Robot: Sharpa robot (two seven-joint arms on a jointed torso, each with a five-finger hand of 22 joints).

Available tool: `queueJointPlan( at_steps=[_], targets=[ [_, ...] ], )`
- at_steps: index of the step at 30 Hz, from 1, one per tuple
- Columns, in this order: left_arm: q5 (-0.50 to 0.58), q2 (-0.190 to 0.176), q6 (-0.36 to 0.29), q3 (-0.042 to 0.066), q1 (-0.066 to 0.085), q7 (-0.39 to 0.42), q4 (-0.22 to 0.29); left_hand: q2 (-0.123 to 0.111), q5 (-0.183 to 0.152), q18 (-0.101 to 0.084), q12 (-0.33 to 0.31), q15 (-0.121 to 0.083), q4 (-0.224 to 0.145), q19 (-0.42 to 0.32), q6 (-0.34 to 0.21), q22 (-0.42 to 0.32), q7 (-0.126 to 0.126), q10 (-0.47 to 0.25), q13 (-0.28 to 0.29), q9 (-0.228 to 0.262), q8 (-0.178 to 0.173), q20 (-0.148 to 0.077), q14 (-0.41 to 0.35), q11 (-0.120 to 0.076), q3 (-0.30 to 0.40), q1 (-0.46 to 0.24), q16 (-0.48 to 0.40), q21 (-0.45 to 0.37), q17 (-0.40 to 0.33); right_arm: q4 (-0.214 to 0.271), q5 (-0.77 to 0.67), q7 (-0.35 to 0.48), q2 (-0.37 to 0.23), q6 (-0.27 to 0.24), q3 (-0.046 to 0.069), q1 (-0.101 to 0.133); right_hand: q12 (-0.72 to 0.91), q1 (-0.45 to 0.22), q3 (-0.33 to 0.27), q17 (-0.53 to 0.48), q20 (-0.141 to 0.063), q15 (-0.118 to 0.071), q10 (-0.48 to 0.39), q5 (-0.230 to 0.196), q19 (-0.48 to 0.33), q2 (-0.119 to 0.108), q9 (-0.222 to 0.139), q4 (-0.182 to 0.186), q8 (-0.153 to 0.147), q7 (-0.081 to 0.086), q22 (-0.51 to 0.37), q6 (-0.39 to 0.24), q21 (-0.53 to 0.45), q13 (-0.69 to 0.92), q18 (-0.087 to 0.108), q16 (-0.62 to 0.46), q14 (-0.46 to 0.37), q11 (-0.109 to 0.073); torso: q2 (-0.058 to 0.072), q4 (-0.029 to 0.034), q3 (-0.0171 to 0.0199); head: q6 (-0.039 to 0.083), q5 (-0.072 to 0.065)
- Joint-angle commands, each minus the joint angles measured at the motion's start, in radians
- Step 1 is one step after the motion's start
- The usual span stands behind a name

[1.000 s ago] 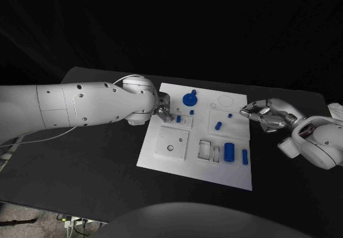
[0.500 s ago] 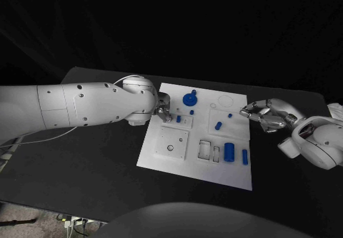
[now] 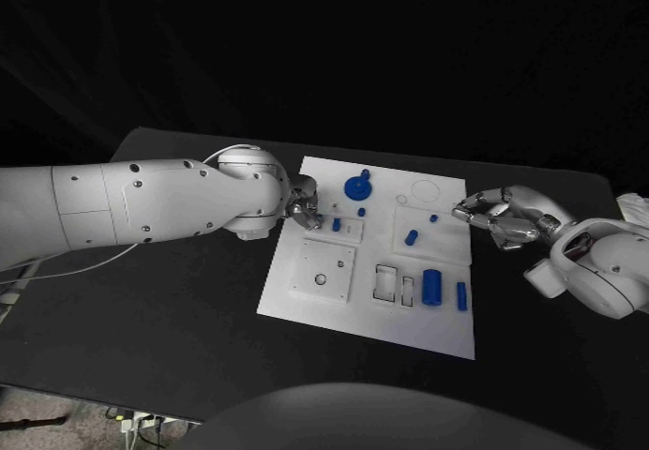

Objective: Assemble the parts on the task board

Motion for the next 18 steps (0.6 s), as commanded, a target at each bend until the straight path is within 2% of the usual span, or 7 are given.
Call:
queueJointPlan(
  at_steps=[1, 5, 8, 12, 13, 18],
  targets=[
    [0.008, -0.006, -0.036, 0.003, 0.016, 0.088, 0.010, -0.008, -0.016, -0.001, 0.002, -0.006, -0.083, 0.094, 0.030, 0.256, -0.026, 0.102, 0.264, 0.006, 0.008, -0.008, 0.105, -0.008, 0.102, 0.003, 0.002, 0.005, 0.263, 0.002, -0.004, 0.000, 0.000, 0.013, 0.000, -0.001, -0.004, 0.007, -0.001, 0.263, -0.003, 0.000, 0.106, 0.004, -0.007, 0.002, 0.000, 0.004, 0.000, -0.001, 0.173, 0.007, -0.003, 0.260, 0.007, 0.003, 0.099, -0.008, -0.001, -0.0009, 0.0020, 0.000, 0.001],
    [0.028, -0.009, 0.011, 0.004, 0.040, 0.113, 0.003, -0.017, -0.033, -0.003, 0.002, -0.007, -0.085, 0.097, 0.035, 0.257, -0.028, 0.102, 0.264, 0.017, 0.024, -0.008, 0.105, -0.010, 0.129, -0.001, 0.002, 0.010, 0.263, 0.002, -0.004, -0.001, 0.000, 0.013, 0.000, -0.001, -0.004, 0.008, 0.000, 0.263, -0.003, 0.000, 0.106, 0.004, -0.008, 0.002, 0.000, 0.004, 0.000, -0.001, 0.172, 0.008, -0.004, 0.260, 0.008, 0.003, 0.099, -0.008, 0.000, 0.0011, 0.0004, 0.000, -0.001],
    [0.050, -0.002, 0.066, 0.005, 0.061, 0.118, -0.011, -0.026, -0.039, -0.003, 0.002, -0.008, -0.088, 0.098, 0.063, 0.258, -0.030, 0.102, 0.264, 0.041, 0.077, -0.009, 0.105, -0.011, 0.151, -0.005, 0.002, 0.012, 0.263, 0.002, -0.004, -0.002, 0.002, 0.013, 0.000, -0.001, -0.004, 0.008, 0.000, 0.263, -0.003, 0.000, 0.106, 0.004, -0.009, 0.002, 0.000, 0.004, 0.000, -0.001, 0.172, 0.008, -0.005, 0.260, 0.008, 0.003, 0.099, -0.008, 0.000, 0.0009, 0.0006, 0.000, -0.001],
    [0.073, 0.015, 0.182, 0.007, 0.091, 0.111, -0.035, -0.034, -0.037, -0.003, 0.002, -0.008, -0.091, 0.098, 0.086, 0.258, -0.031, 0.102, 0.264, 0.059, 0.118, -0.009, 0.105, -0.012, 0.167, -0.008, 0.002, 0.013, 0.263, 0.004, -0.004, -0.005, 0.004, 0.014, 0.000, -0.001, -0.004, 0.009, 0.000, 0.263, -0.003, 0.000, 0.106, 0.004, -0.010, 0.002, 0.000, 0.004, 0.000, -0.001, 0.171, 0.008, -0.006, 0.260, 0.008, 0.003, 0.099, -0.008, 0.001, -0.0012, -0.0003, 0.000, 0.002],
    [0.089, 0.024, 0.239, 0.007, 0.103, 0.099, -0.045, -0.037, -0.035, -0.004, 0.002, -0.008, -0.092, 0.100, 0.097, 0.259, -0.032, 0.102, 0.264, 0.067, 0.137, -0.010, 0.105, -0.012, 0.172, -0.009, 0.002, 0.016, 0.263, 0.005, -0.004, -0.007, 0.004, 0.015, 0.000, -0.001, -0.004, 0.009, 0.000, 0.263, -0.003, 0.000, 0.106, 0.005, -0.012, 0.002, 0.000, 0.003, 0.001, -0.001, 0.171, 0.008, -0.009, 0.260, 0.009, 0.003, 0.099, -0.008, 0.002, -0.0008, -0.0011, 0.000, 0.002],
    [0.126, 0.053, 0.385, 0.007, 0.128, 0.047, -0.076, -0.050, -0.015, -0.004, 0.002, -0.008, -0.096, 0.100, 0.146, 0.259, -0.034, 0.102, 0.264, 0.102, 0.218, -0.010, 0.105, -0.013, 0.190, -0.016, 0.002, 0.016, 0.263, 0.008, -0.005, -0.011, 0.004, 0.016, 0.000, 0.000, -0.004, 0.009, 0.000, 0.263, -0.003, 0.000, 0.106, 0.005, -0.012, 0.002, 0.000, 0.003, 0.001, -0.001, 0.170, 0.008, -0.009, 0.260, 0.009, 0.003, 0.099, -0.008, 0.002, 0.0004, 0.0002, 0.000, 0.004]
  ],
)
